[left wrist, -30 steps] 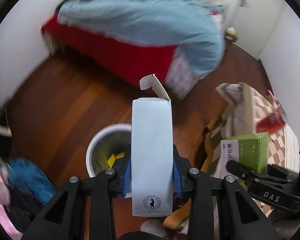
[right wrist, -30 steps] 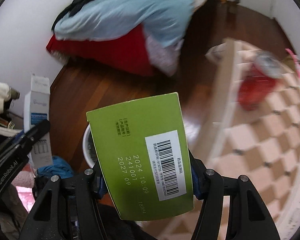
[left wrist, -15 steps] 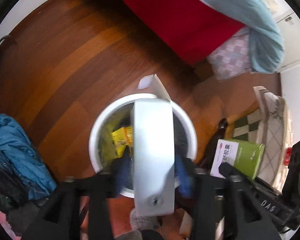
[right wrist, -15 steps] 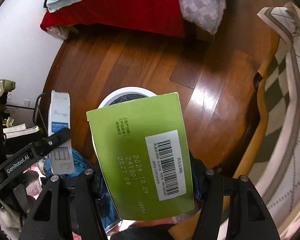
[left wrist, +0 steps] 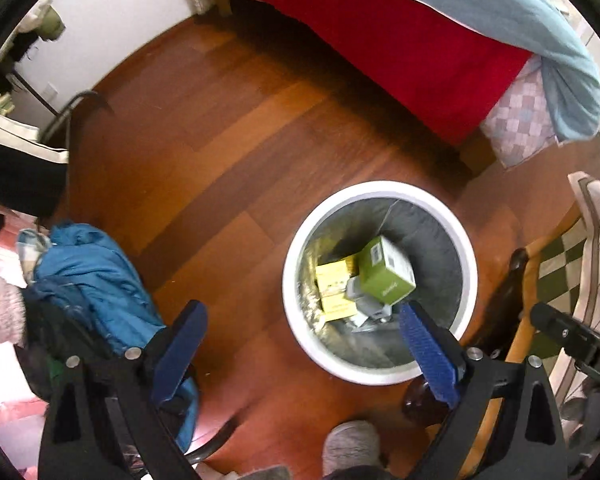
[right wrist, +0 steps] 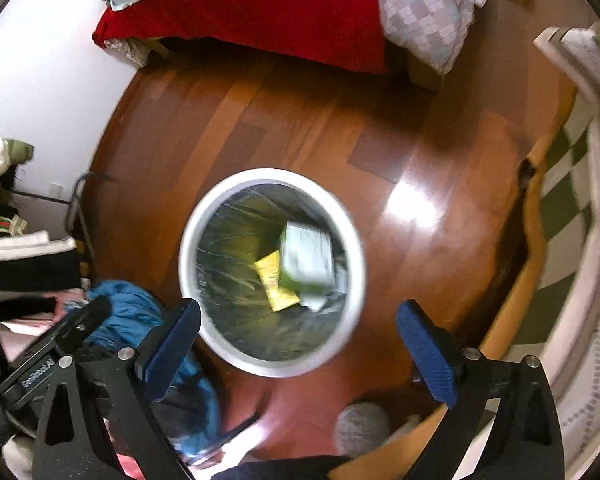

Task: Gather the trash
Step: 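Carry both boxes over the white bin and open both tools to drop them, then move both open tools back over the table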

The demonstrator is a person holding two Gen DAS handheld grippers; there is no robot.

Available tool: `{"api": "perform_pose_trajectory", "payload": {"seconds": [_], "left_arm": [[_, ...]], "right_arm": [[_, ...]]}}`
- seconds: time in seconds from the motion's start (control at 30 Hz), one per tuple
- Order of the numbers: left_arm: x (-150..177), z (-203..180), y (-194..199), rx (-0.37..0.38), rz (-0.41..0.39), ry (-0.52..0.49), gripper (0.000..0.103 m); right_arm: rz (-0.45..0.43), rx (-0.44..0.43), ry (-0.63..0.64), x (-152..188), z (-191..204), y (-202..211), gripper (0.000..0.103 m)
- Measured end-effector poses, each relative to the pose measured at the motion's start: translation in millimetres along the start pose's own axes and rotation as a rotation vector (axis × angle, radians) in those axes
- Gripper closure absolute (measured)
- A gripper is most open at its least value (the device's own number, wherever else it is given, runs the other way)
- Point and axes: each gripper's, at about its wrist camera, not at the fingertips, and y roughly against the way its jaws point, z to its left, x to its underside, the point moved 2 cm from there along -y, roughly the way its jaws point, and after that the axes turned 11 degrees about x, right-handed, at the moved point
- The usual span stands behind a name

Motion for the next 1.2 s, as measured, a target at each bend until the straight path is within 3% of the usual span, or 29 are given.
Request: {"api": "perform_pose_trajectory", "payload": {"seconds": [0.27,0.53,0.93,1.2], "left_arm": [[23,-17,26,-0.034,-0.033,-0.057,0.005],[34,-36,79,-0.045,-0.115,-0.117,0.005],[63,-74,172,-0.031,-0.253,-0.222,0.005],[109,-144,192,0.027,-0.287,-0.332,0.005]], "right_arm": [[-0.044,0.125,0.076,29,-5,28,0.004],[-0.106,0.134,0.101,55,-3,72,0.004],[-0.276,0.037,0.068,105,-16,184,0.004],[-0.365,-0.056,-0.114,163,-91,247,0.004]]}}
